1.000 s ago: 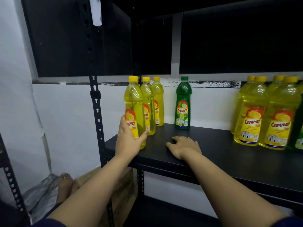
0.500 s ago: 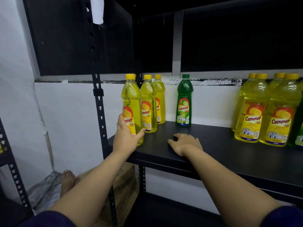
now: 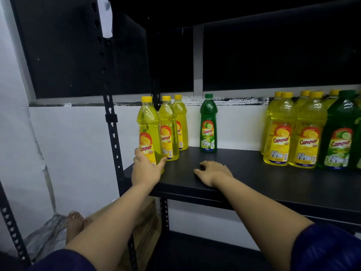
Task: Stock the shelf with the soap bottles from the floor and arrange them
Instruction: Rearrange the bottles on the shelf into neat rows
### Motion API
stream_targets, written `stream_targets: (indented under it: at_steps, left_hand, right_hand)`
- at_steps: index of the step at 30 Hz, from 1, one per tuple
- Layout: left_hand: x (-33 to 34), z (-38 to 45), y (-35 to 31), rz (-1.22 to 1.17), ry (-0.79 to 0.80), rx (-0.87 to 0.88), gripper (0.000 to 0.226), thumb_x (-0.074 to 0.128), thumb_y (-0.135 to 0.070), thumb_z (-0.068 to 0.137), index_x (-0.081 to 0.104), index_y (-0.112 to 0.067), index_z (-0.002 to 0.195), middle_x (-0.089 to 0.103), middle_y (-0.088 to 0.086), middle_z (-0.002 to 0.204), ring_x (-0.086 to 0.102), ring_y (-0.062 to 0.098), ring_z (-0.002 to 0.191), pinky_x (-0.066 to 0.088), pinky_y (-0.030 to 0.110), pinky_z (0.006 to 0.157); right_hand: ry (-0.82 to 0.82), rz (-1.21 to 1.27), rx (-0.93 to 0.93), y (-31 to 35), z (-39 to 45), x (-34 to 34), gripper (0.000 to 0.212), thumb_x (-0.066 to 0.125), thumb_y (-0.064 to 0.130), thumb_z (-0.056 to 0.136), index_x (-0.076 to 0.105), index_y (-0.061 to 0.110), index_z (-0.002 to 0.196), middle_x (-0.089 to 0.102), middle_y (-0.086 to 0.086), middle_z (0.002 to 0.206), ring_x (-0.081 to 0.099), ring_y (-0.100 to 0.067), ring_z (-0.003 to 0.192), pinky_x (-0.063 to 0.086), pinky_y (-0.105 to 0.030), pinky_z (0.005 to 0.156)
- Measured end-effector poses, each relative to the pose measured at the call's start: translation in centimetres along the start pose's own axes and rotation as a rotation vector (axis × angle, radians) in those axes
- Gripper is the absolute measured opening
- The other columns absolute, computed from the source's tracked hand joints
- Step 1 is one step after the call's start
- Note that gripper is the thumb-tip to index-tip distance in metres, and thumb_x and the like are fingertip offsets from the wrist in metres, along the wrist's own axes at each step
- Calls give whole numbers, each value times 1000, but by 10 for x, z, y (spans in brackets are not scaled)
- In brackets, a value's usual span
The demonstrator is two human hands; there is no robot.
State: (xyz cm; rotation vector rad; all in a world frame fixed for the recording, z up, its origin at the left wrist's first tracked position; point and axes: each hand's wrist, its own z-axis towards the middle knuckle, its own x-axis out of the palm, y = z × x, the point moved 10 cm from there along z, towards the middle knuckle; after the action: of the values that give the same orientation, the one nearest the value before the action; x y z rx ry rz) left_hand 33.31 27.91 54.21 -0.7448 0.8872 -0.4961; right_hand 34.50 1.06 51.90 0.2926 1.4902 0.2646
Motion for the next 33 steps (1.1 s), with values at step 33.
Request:
stream_targets:
  at_steps: [33]
  left_hand:
    - [216,-96,-402,-119,258,701,88,70,-52,85,24,-29,157,42,5,148,53,31,129,52,46,95]
  right_hand:
    - [-863,-93,-61,-249,-74,-298,90,72,48,84,25,31,159,39,-8,147,45,-34,133,57,-44,83]
